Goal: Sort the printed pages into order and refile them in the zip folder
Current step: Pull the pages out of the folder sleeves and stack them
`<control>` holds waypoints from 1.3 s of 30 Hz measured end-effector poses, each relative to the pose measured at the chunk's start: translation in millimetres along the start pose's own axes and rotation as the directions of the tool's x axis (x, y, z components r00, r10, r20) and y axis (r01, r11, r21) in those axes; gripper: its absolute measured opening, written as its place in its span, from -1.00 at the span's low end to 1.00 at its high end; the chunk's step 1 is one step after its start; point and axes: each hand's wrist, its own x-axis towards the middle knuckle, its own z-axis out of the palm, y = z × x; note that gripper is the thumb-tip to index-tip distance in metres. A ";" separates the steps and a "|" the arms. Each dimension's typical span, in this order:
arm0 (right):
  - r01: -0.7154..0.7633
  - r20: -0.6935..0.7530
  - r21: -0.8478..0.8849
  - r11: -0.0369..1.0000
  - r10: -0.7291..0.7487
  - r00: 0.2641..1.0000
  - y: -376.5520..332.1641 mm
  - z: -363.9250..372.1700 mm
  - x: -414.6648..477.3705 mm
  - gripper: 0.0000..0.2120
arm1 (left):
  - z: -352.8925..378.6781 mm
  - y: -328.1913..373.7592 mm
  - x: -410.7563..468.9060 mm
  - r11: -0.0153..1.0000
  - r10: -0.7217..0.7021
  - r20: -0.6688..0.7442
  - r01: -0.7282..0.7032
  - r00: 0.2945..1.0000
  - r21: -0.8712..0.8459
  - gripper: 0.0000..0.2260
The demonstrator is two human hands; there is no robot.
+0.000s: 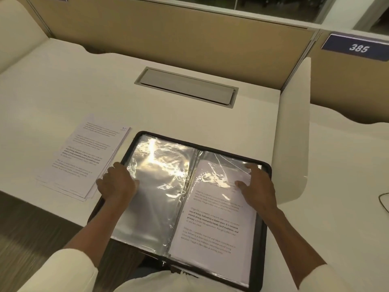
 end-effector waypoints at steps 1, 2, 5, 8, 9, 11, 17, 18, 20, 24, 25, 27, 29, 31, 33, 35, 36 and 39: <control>-0.004 -0.007 0.025 1.000 0.004 1.000 -4.5 -4.2 0.7 -0.43 | 1.8 2.1 -2.0 0.996 0.025 -0.041 -0.021 0.999 0.085 -0.42; 0.007 -0.020 0.029 1.000 -0.006 1.000 -9.8 -8.8 2.3 -0.49 | 2.9 5.3 -4.5 0.988 0.064 -0.083 -0.052 0.994 0.143 -0.39; 0.048 -0.037 0.045 0.998 -0.047 0.998 -28.2 -23.2 8.2 -0.69 | -1.4 25.8 -23.2 0.968 0.230 -0.117 -0.214 0.966 0.133 -0.55; 0.010 0.047 0.116 0.993 -0.016 0.999 -44.0 -33.6 17.2 -0.74 | -9.0 55.7 -54.2 0.936 0.336 -0.052 -0.339 0.940 -0.089 -0.80; -0.013 0.080 0.134 0.991 0.003 0.997 -49.6 -36.5 19.8 -0.71 | -12.3 65.8 -65.4 0.914 0.353 -0.031 -0.352 0.935 -0.200 -0.76; -0.056 0.143 0.170 0.984 0.032 0.989 -60.3 -41.7 24.9 -0.66 | -19.0 86.2 -87.1 0.846 0.419 -0.006 -0.392 0.908 -0.362 -0.67; -0.045 0.254 0.084 0.995 0.022 0.967 -89.7 -51.3 33.7 -0.51 | -38.8 128.9 -138.5 0.712 0.561 -0.009 -0.488 0.828 -0.506 -0.30; -0.035 0.268 0.059 0.998 0.018 0.963 -93.1 -52.6 35.0 -0.49 | -40.6 132.8 -143.1 0.710 0.573 -0.002 -0.497 0.820 -0.499 -0.25; 0.002 0.289 -0.007 1.000 0.000 0.957 -99.7 -54.7 37.3 -0.48 | -43.8 138.2 -148.5 0.715 0.587 0.002 -0.517 0.810 -0.471 -0.21; 0.067 0.322 -0.123 0.990 -0.024 0.946 -112.2 -59.2 36.4 -0.43 | -47.5 143.3 -153.2 0.719 0.599 -0.003 -0.540 0.801 -0.438 -0.29; 0.083 0.327 -0.138 0.987 -0.034 0.945 -113.7 -59.9 36.0 -0.42 | -47.5 144.0 -155.3 0.713 0.599 -0.006 -0.537 0.801 -0.451 -0.32; 0.097 0.337 -0.132 0.986 -0.048 0.940 -115.3 -60.3 36.4 -0.40 | -48.2 145.5 -160.4 0.699 0.596 -0.018 -0.530 0.803 -0.479 -0.37; 0.097 0.363 -0.102 0.990 -0.053 0.930 -116.2 -61.4 38.5 -0.39 | -47.2 148.3 -163.6 0.703 0.604 -0.025 -0.547 0.796 -0.455 -0.43; 0.067 0.404 -0.049 0.997 -0.042 0.914 -117.8 -62.9 41.5 -0.41 | -47.1 150.1 -163.8 0.719 0.610 -0.011 -0.559 0.792 -0.413 -0.57; -0.009 0.446 0.024 1.000 -0.003 0.895 -121.7 -65.5 43.2 -0.45 | -47.0 151.2 -163.3 0.731 0.607 0.008 -0.555 0.795 -0.398 -0.69; -0.062 0.460 0.051 0.997 0.032 0.887 -124.1 -67.9 47.0 -0.46 | -45.9 151.8 -164.1 0.738 0.593 0.026 -0.531 0.805 -0.415 -0.74; -0.077 0.458 0.058 0.995 0.042 0.888 -124.7 -69.0 49.9 -0.47 | -45.8 152.0 -164.9 0.742 0.582 0.032 -0.515 0.812 -0.430 -0.74; -0.102 0.477 0.093 0.990 0.045 0.878 -124.4 -73.8 59.6 -0.50 | -46.5 151.5 -165.6 0.741 0.564 0.040 -0.485 0.824 -0.464 -0.72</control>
